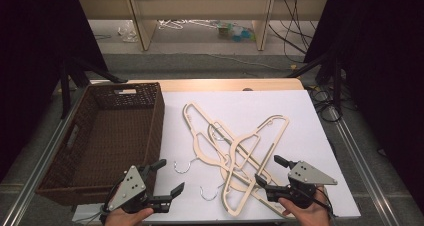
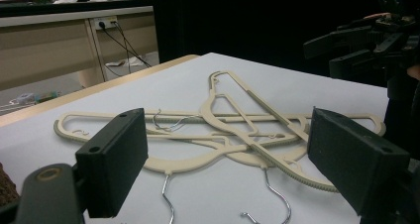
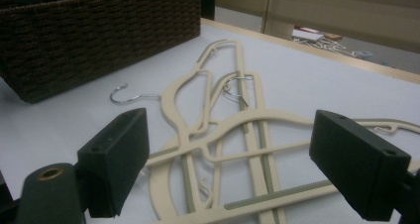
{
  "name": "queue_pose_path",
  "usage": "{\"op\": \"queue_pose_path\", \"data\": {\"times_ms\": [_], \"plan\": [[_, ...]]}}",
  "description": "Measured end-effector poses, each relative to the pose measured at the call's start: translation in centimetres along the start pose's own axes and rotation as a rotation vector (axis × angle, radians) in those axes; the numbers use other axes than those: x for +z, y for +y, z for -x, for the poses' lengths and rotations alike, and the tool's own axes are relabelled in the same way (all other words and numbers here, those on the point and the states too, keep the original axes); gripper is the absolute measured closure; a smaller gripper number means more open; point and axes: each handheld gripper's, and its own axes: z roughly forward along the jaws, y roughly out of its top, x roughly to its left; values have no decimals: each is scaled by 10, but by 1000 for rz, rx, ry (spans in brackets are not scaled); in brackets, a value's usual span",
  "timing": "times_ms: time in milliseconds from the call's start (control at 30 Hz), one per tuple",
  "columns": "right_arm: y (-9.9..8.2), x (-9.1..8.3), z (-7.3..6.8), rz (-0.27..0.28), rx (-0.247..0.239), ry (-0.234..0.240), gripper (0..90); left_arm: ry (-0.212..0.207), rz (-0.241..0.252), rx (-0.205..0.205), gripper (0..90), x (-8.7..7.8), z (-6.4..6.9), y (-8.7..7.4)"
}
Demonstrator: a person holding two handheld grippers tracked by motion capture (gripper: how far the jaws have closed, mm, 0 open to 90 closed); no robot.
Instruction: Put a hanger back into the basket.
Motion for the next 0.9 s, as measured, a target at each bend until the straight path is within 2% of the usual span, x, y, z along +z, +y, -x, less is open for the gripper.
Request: {"op": "queue_pose_path", "data": {"times_ms": [267,300,367,400,433,533,567,600,900], "plan": [[-1,2,-2,-38,9,2,165,-2,-2,-13,159,1,2,-1],[-1,2,-1,-36,-9,-3,168,-7,9,-14,159,2,1,-1],[-2,3,-1,-71,6,-5,169,1,-6,-2,159,1,1,-1],[-3,4,0,-59,-5,-11,169,4,-8,0,159,1,0,-1],[-3,4,-1,-76,15,-7,169,5,-9,3,159,1,0,-1],[-4,6,-2,-105,24,0,172,1,-10,4,159,1,1,-1],[-4,7,-2,-107,22,-11,173,1,-11,1,159,1,1,-1],[-5,9,-3,-116,25,-9,173,1,-12,10,160,1,0,0],[-4,34,-14,-220,30,-10,186,-3,-8,3,161,3,1,-2]]}}
